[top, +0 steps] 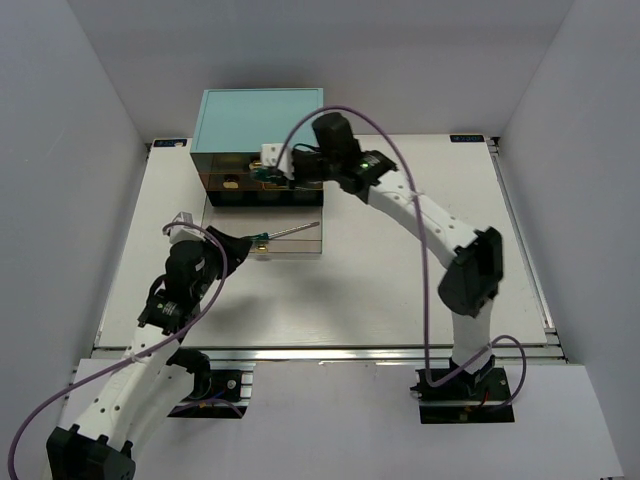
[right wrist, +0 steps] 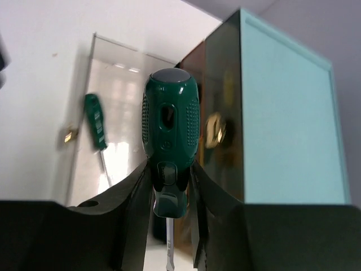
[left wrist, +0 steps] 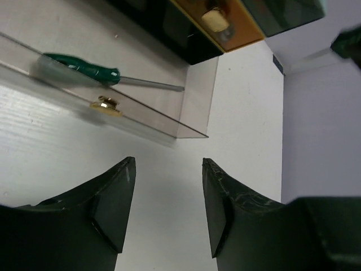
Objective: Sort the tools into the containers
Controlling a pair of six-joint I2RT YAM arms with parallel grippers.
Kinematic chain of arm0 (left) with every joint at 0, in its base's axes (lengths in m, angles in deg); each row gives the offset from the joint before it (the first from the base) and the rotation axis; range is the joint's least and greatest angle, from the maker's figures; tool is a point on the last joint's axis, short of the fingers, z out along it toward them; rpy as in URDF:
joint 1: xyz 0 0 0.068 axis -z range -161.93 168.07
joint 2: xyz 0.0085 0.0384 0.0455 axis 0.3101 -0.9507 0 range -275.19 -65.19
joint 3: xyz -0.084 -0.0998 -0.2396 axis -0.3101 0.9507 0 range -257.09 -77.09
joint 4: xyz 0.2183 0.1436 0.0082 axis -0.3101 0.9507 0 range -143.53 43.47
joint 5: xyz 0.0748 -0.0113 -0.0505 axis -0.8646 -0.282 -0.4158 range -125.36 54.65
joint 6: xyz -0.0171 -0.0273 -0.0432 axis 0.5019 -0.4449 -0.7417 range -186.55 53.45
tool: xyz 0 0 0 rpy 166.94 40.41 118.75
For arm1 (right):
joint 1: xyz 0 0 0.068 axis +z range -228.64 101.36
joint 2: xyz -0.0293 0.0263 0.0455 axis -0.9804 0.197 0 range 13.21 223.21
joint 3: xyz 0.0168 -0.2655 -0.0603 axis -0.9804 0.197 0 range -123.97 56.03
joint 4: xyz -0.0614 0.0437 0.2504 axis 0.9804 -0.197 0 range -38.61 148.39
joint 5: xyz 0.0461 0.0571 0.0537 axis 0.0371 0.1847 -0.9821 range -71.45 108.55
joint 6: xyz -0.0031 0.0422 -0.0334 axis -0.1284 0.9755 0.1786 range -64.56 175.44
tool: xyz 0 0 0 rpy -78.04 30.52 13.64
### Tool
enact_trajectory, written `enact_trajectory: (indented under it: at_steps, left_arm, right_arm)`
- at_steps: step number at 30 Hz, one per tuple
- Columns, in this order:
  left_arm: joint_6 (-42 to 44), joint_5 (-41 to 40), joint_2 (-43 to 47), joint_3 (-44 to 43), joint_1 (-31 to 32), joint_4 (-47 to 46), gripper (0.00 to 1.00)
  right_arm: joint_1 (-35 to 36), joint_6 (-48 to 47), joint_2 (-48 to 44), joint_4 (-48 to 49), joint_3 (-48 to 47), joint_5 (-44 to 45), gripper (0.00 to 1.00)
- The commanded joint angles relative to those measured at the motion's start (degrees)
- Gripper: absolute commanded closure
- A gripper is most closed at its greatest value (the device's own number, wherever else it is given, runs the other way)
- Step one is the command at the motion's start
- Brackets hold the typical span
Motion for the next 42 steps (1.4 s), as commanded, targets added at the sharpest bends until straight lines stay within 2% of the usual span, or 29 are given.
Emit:
enact_trajectory:
  at_steps: [1,5,7,9,14,17,21,24,26,27,28,29,30,32,37,42]
  left_arm:
    - [-4.8,-1.8,-0.4,1.4,0.2,3.6,0.41]
    - [-9.8,-2.7,-1.5,2.7,0.1,5.3,0.47]
    - [-11.5,-3.3,-2.2,3.3,0.1,5.7,0.52]
    - [-13.4,-4.0,-3.2,4.3,0.2,6.0,0.60]
    - [-20.3,-4.5,-5.3,9.0,0.2,-0.8,0.68]
    - [-22.5,-4.6,-9.1,11.2,0.1,-6.2,0.70]
    - [-23.0,-4.6,-19.1,9.3,0.2,-10.2,0.74]
    - [-23.8,-3.7,-23.9,8.3,0.1,-14.0,0.75]
    - [-24.4,-3.6,-28.3,7.5,0.1,-18.3,0.76]
    - [-25.0,-3.6,-29.8,7.0,0.0,-19.7,0.76]
    - [-25.2,-3.8,-31.5,5.9,0.0,-20.8,0.77]
    - [-25.4,-3.9,-34.8,5.0,-0.1,-22.5,0.78]
    - [-25.9,-3.8,-40.1,2.2,-0.4,-25.8,0.79]
    - [-26.6,-3.5,-42.1,1.2,-0.4,-26.9,0.79]
    - [-28.8,-2.4,-54.6,-7.7,-1.4,-32.1,0.78]
    - [-30.6,-1.9,-63.4,-16.3,-3.1,-33.1,0.69]
  right_arm:
    - [3.6,-5.0,10.3,-0.9,-8.5,4.7,1.00]
    - [6.7,-3.3,19.7,-1.0,-17.8,8.5,0.87]
    - [6.9,-2.7,20.7,-0.5,-17.9,9.0,0.84]
    - [7.0,-1.9,21.1,0.5,-16.8,9.6,0.80]
    - [7.0,-0.7,20.4,1.1,-12.4,11.0,0.58]
    - [6.9,1.1,18.7,1.6,-10.9,11.2,0.53]
    - [5.8,6.0,14.2,1.7,-9.9,9.0,0.48]
    - [3.6,10.7,9.0,1.3,-7.6,5.0,0.51]
    - [1.4,15.8,5.4,2.5,-4.7,1.1,0.65]
    - [-1.2,17.9,1.1,3.9,-0.1,-2.7,0.73]
    - [-2.5,19.7,-1.3,7.4,2.8,-4.5,0.84]
    - [-4.0,23.1,-3.4,9.5,5.8,-5.9,0.88]
    - [-8.0,25.2,-11.8,14.4,14.7,-8.6,0.92]
    - [-10.1,25.0,-13.6,15.2,19.6,-8.6,0.92]
    - [-16.6,22.4,-22.5,14.0,28.9,-7.8,0.92]
    - [-22.8,22.9,-28.1,12.3,35.2,-7.4,0.92]
